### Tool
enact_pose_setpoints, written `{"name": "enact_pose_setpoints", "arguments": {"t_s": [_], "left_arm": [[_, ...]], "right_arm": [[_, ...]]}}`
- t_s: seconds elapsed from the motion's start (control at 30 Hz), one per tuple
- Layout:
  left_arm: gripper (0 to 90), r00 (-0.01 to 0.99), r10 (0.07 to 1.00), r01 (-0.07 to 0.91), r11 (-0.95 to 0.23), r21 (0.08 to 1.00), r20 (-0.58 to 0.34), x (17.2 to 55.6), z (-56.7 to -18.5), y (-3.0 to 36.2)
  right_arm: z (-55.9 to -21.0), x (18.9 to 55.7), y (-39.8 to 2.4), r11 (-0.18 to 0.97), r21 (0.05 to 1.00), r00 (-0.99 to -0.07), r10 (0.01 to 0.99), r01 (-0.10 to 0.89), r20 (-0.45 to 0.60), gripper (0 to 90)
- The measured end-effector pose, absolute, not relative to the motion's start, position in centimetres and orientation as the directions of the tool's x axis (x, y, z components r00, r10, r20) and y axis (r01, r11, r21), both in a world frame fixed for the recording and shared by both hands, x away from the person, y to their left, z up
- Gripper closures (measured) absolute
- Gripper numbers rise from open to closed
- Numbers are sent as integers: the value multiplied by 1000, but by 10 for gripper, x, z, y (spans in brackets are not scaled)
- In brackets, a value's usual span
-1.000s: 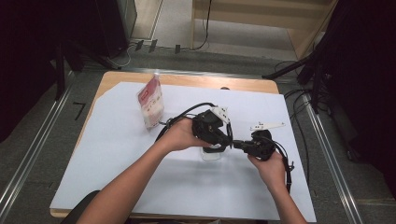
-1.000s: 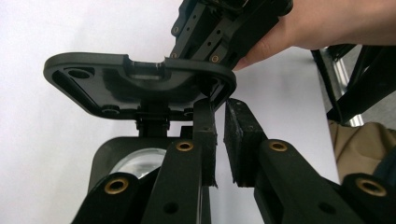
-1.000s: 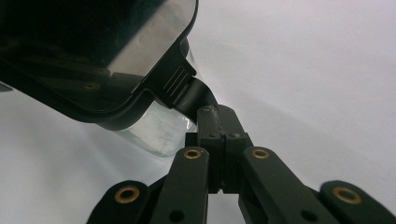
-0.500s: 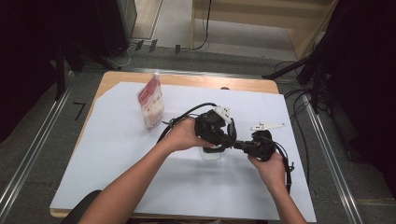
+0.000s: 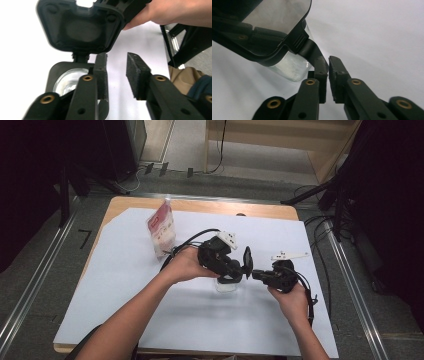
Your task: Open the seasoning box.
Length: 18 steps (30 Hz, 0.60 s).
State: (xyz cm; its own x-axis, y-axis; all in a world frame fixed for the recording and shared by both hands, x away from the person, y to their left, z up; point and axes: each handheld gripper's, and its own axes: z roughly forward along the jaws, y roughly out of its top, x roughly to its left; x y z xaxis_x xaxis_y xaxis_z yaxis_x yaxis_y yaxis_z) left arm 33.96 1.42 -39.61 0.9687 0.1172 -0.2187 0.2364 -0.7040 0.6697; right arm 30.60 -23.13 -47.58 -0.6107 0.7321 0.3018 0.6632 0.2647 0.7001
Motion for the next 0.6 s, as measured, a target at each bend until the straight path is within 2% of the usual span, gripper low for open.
{"name": "enact_pose_setpoints", "arguments": {"t_s": [0.13, 0.17, 0.27, 0.43, 0.6], "left_arm": [[642, 966, 154, 255, -688, 680, -206, 340, -397, 27], [583, 960, 178, 279, -684, 674, -217, 340, -396, 30], [498, 948, 219, 318, -681, 660, -231, 345, -397, 39], [480, 944, 256, 327, -644, 692, -208, 342, -396, 56], [460, 935, 293, 349, -653, 673, -201, 340, -398, 72]], "right_arm": [[-475, 303, -238, 258, 711, -614, 731, 654, 299, 793], [-476, 301, -239, 259, 710, -614, 730, 655, 300, 784], [-474, 295, -245, 248, 717, -616, 725, 652, 309, 732], [-468, 283, -252, 222, 741, -619, 719, 634, 315, 690], [-464, 271, -252, 223, 751, -630, 712, 622, 310, 649]]}}
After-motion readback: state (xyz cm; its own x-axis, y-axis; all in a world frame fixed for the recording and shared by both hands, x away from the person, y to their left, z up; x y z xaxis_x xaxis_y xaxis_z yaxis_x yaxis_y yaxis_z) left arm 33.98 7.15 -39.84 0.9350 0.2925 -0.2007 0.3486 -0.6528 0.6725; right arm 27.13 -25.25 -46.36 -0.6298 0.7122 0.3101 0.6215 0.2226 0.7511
